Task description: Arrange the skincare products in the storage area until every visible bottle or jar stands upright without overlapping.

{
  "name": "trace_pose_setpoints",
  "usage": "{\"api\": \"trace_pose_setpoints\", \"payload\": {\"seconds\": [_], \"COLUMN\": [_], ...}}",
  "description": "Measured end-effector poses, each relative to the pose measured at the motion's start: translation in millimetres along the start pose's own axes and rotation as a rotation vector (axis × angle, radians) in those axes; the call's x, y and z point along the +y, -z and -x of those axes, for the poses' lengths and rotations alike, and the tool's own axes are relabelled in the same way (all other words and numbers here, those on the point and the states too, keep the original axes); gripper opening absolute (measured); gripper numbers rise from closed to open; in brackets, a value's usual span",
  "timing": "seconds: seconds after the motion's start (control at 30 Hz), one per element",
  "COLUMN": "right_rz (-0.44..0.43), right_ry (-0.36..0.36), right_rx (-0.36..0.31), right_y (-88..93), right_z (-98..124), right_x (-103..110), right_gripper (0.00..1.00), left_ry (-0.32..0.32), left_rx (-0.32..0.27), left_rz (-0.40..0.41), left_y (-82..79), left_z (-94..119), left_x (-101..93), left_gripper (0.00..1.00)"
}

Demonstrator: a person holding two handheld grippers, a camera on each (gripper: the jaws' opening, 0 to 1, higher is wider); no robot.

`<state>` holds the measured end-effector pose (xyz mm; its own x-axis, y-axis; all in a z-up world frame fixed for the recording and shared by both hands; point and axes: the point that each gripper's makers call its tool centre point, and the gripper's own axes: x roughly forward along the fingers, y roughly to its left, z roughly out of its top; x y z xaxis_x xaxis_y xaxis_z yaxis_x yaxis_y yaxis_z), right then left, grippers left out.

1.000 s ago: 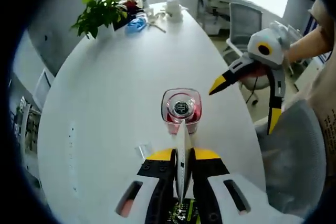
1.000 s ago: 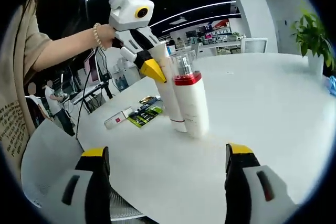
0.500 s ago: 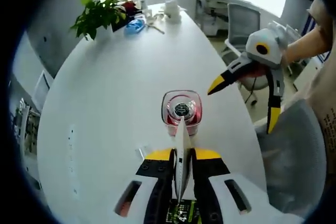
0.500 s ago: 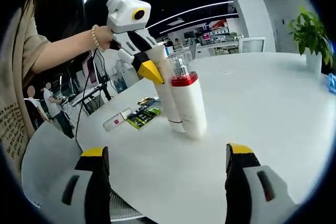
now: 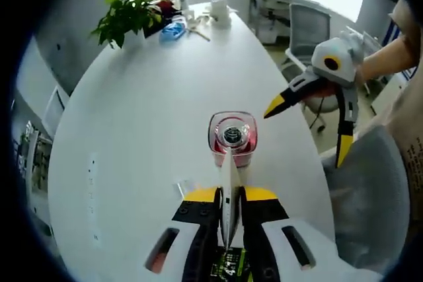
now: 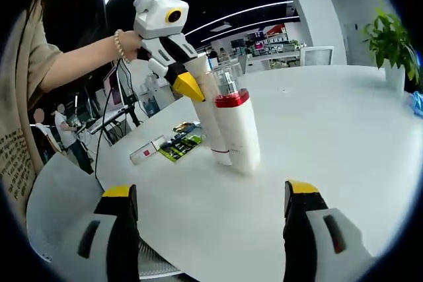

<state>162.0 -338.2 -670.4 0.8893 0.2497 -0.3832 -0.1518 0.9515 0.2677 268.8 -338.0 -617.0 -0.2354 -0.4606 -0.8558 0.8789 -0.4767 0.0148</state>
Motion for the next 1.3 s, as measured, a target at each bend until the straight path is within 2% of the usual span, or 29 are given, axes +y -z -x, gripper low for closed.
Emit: {"api": "trace_pose_setpoints", "payload": {"seconds": [0.27,0.5,0.6,0.63,0.73,0.9,1.0,1.13,1.3], "right_rz": [0.001,0.010,0.018,0.020,0.030,0.033,0.041,0.052,0.059], "right_ry": [0.002,0.008,0.009,0.009,0.015,0.043,0.050,0.058,0.066], "right_rx": [0.000,-0.004,-0.007,-0.007,-0.007,-0.021,-0.027,-0.034,-0.044], "right_y": [-1.0,-7.2,-11.3,-12.0,-14.6,-23.0,-28.3,-32.8,-37.5], "right_z": [0,1,2,2,3,6,6,6,5], "right_x": [0,0,3,3,4,-1,-1,2,10], "right_gripper": [0.93,0.93,0.93,0.93,0.94,0.95,0.95,0.95,0.95], "left_ry": [-0.008,-0.035,-0.057,-0.067,-0.074,-0.118,-0.131,-0.160,-0.194], "left_rx": [-0.014,-0.065,-0.120,-0.155,-0.200,-0.265,-0.321,-0.382,-0.418], "left_rz": [-0.048,-0.022,0.018,0.048,0.119,0.212,0.294,0.399,0.474], "left_y": [-1.4,-5.2,-8.2,-10.2,-5.1,10.4,13.9,31.1,51.6], "left_z": [2,11,18,21,31,49,57,69,78], "left_x": [1.9,5.7,7.8,8.4,7.8,6.9,-2.6,-6.9,-19.0], "left_gripper": [0.09,0.17,0.27,0.30,0.35,0.46,0.52,0.58,0.70]}}
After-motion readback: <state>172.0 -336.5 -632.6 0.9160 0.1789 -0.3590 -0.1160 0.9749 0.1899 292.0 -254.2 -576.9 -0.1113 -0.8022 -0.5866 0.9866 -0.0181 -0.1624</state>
